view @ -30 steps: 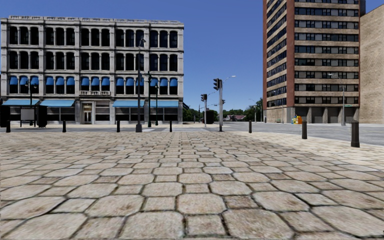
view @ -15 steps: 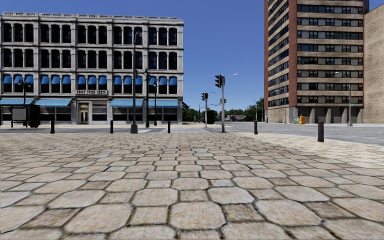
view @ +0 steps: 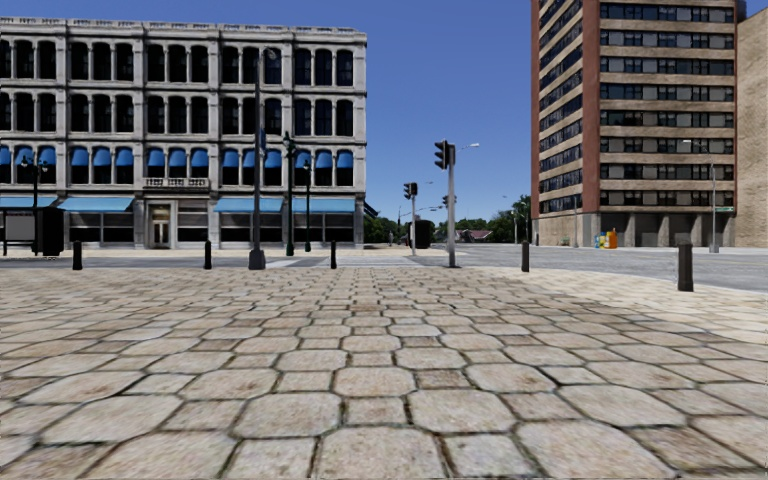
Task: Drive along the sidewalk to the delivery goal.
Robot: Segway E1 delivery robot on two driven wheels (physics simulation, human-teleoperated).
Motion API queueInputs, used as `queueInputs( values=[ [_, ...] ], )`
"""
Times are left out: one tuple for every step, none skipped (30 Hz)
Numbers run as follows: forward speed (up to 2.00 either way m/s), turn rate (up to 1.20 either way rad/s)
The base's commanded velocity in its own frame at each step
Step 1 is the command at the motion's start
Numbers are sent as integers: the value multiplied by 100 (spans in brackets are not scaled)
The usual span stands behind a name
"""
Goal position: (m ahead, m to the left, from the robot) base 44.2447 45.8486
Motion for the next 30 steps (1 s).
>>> queueInputs(
  values=[
    [200, 0],
    [200, 0],
    [200, 0],
    [200, 0],
    [200, 0],
    [200, 0],
    [200, 0],
    [200, 0],
    [200, 0],
    [200, 0],
    [200, 0],
    [200, 0],
    [200, 0],
    [200, 0],
    [200, 0],
    [200, 0],
    [200, 0],
    [200, 0],
    [200, 0],
    [200, 0],
    [200, 0],
    [200, 0],
    [200, 0],
    [200, 0],
    [200, 0],
    [200, 0],
    [200, 0],
    [200, 0],
    [200, 0],
    [200, 0]
  ],
)
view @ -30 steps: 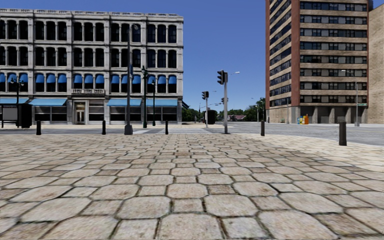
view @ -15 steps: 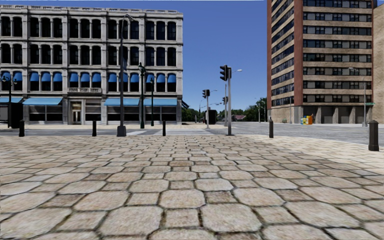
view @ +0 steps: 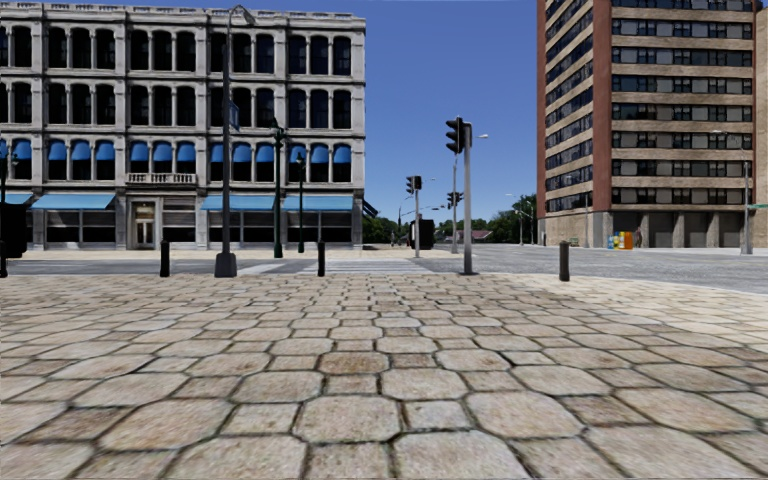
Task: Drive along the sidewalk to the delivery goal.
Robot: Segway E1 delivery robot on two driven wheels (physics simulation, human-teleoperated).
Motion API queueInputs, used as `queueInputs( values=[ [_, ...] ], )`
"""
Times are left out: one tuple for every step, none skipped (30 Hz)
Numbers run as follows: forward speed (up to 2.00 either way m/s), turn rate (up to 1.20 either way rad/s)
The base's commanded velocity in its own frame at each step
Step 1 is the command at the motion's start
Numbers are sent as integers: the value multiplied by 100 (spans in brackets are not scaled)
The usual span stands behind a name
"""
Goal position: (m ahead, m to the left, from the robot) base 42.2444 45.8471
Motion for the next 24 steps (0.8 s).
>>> queueInputs(
  values=[
    [200, 0],
    [200, 0],
    [200, 0],
    [200, 0],
    [200, 0],
    [200, 0],
    [200, 0],
    [200, 0],
    [200, 0],
    [200, 0],
    [200, 0],
    [200, 0],
    [200, 0],
    [200, 0],
    [200, 0],
    [200, 0],
    [200, 0],
    [200, 0],
    [200, 0],
    [200, 0],
    [200, 0],
    [200, 0],
    [200, 0],
    [200, 0]
  ],
)
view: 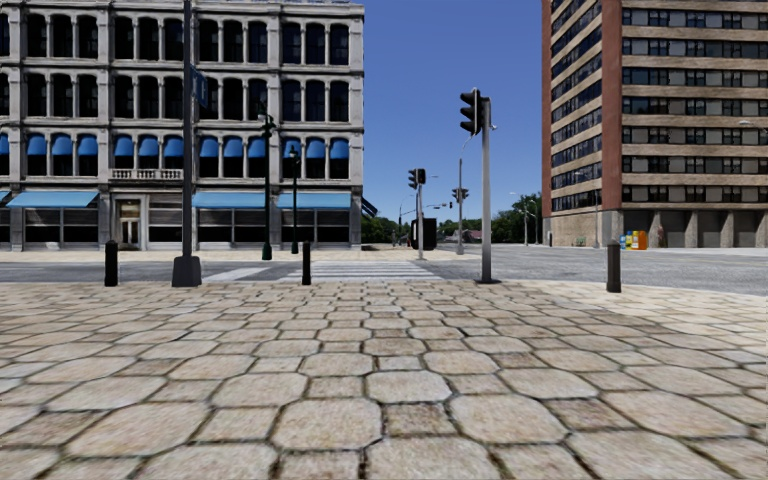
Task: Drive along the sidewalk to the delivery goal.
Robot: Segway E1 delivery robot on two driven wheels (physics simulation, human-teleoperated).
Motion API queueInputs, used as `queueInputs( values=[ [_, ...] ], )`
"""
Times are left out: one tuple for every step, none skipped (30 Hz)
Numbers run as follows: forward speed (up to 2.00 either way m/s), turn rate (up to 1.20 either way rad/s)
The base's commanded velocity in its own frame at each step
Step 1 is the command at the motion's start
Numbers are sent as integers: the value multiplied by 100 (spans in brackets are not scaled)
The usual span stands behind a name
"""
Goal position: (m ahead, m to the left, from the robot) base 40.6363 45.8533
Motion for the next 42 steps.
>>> queueInputs(
  values=[
    [200, 0],
    [200, 0],
    [200, 0],
    [200, 0],
    [200, 0],
    [200, 0],
    [200, 0],
    [200, 0],
    [200, 0],
    [200, 0],
    [200, 0],
    [200, 0],
    [200, 0],
    [200, 0],
    [200, 0],
    [200, 0],
    [200, 0],
    [200, 0],
    [200, 0],
    [200, 0],
    [200, 0],
    [200, 0],
    [200, 0],
    [200, 0],
    [200, 0],
    [200, 0],
    [200, 0],
    [200, 0],
    [200, 0],
    [200, 0],
    [200, 0],
    [200, 0],
    [200, 0],
    [200, 0],
    [200, 0],
    [200, 0],
    [200, 0],
    [200, 0],
    [200, 0],
    [200, 0],
    [200, 0],
    [200, 0]
  ],
)
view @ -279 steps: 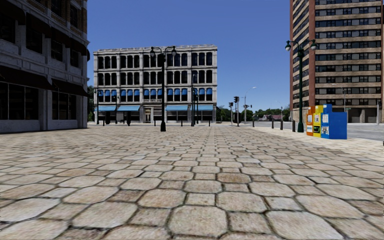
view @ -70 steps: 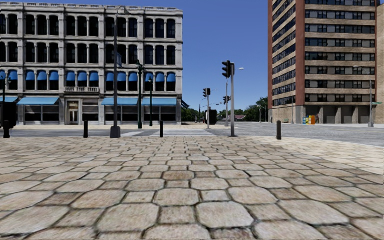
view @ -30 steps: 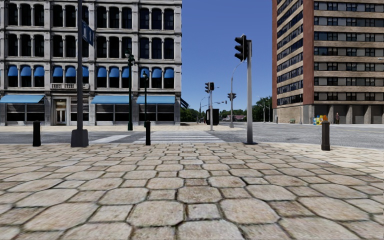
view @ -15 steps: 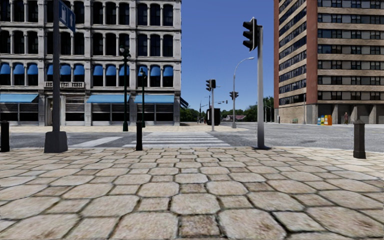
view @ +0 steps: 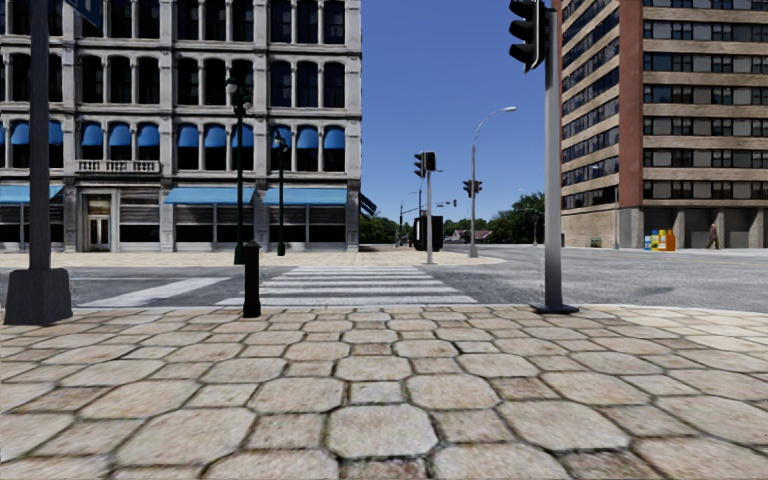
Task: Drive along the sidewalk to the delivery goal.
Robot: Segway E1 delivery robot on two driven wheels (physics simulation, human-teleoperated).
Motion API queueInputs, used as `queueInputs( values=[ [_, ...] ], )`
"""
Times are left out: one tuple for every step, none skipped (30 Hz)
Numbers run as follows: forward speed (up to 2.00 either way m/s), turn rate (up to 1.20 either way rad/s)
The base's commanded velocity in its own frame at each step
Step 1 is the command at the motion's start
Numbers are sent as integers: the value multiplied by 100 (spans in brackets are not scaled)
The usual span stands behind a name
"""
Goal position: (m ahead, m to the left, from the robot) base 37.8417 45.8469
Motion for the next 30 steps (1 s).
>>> queueInputs(
  values=[
    [200, 0],
    [200, 0],
    [200, 0],
    [200, 0],
    [200, 0],
    [200, 0],
    [200, 0],
    [200, 0],
    [200, 0],
    [200, 0],
    [200, 0],
    [200, 0],
    [200, 0],
    [200, 0],
    [200, 2],
    [200, 29],
    [200, 48],
    [200, 52],
    [200, 8],
    [200, 8],
    [200, 1],
    [200, 0],
    [200, 0],
    [200, 0],
    [200, 0],
    [200, 0],
    [200, 0],
    [200, 0],
    [200, 0],
    [200, 0]
  ],
)
